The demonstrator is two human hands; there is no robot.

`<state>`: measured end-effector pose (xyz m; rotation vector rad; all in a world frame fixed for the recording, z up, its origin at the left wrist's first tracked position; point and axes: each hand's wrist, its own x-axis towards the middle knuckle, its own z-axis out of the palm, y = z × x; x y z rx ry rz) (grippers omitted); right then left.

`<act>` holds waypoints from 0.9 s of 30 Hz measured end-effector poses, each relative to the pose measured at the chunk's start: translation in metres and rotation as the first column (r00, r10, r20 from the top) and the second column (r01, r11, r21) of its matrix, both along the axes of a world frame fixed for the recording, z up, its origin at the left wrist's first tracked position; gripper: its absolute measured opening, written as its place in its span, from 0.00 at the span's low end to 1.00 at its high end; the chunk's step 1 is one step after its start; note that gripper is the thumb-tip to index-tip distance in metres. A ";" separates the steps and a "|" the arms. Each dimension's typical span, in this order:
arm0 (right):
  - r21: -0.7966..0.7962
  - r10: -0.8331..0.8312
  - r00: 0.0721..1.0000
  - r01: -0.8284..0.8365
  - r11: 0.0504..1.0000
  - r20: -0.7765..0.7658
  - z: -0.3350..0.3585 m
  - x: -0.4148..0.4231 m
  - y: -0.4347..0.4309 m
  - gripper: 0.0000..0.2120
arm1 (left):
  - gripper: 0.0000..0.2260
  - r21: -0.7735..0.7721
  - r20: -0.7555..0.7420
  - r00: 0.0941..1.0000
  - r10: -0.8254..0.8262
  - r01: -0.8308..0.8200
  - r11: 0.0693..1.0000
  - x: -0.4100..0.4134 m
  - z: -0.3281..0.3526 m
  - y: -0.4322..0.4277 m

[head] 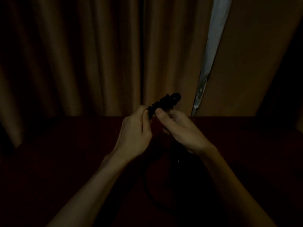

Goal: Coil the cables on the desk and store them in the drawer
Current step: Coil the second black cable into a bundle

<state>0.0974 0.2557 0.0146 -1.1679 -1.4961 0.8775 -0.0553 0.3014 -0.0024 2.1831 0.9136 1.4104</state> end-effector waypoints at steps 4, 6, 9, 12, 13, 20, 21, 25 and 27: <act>0.061 0.127 0.968 -0.116 0.991 -0.215 -0.005 0.006 -0.001 0.17 | 0.15 -0.145 0.108 0.985 -0.135 0.149 0.978 0.003 0.003 -0.003; 0.125 0.128 0.973 -0.106 0.987 -0.190 -0.006 0.011 -0.001 0.16 | 0.16 -0.280 0.206 0.957 -0.203 0.256 0.925 0.005 0.007 -0.006; 0.157 0.109 0.975 -0.079 0.984 -0.193 -0.007 0.016 0.001 0.15 | 0.17 -0.475 0.304 0.910 -0.281 0.400 0.784 0.004 0.014 -0.011; 0.160 0.170 0.954 -0.133 0.978 -0.248 -0.009 0.017 0.003 0.16 | 0.17 -0.607 0.395 0.851 -0.347 0.525 0.596 -0.001 0.020 -0.012; 0.139 0.209 0.938 -0.177 0.974 -0.275 -0.010 0.017 0.003 0.17 | 0.16 -0.635 0.443 0.823 -0.356 0.568 0.523 -0.002 0.021 -0.012; 0.119 0.124 0.991 -0.117 0.986 -0.048 -0.002 0.019 -0.007 0.10 | 0.14 -0.704 0.485 0.786 -0.384 0.611 0.361 -0.002 0.018 -0.009; 0.095 0.114 0.992 -0.109 0.990 -0.051 -0.003 0.018 -0.007 0.11 | 0.15 -0.704 0.408 0.825 -0.390 0.557 0.441 -0.001 0.017 -0.009; 0.075 0.038 0.998 -0.034 0.997 -0.052 0.000 0.014 -0.009 0.10 | 0.10 -0.442 0.058 0.970 -0.234 0.235 0.866 0.000 0.009 -0.007; 0.086 -0.009 1.000 0.011 0.996 -0.028 -0.001 0.017 -0.005 0.11 | 0.11 -0.070 -0.133 0.986 -0.100 0.092 0.993 -0.004 0.006 -0.005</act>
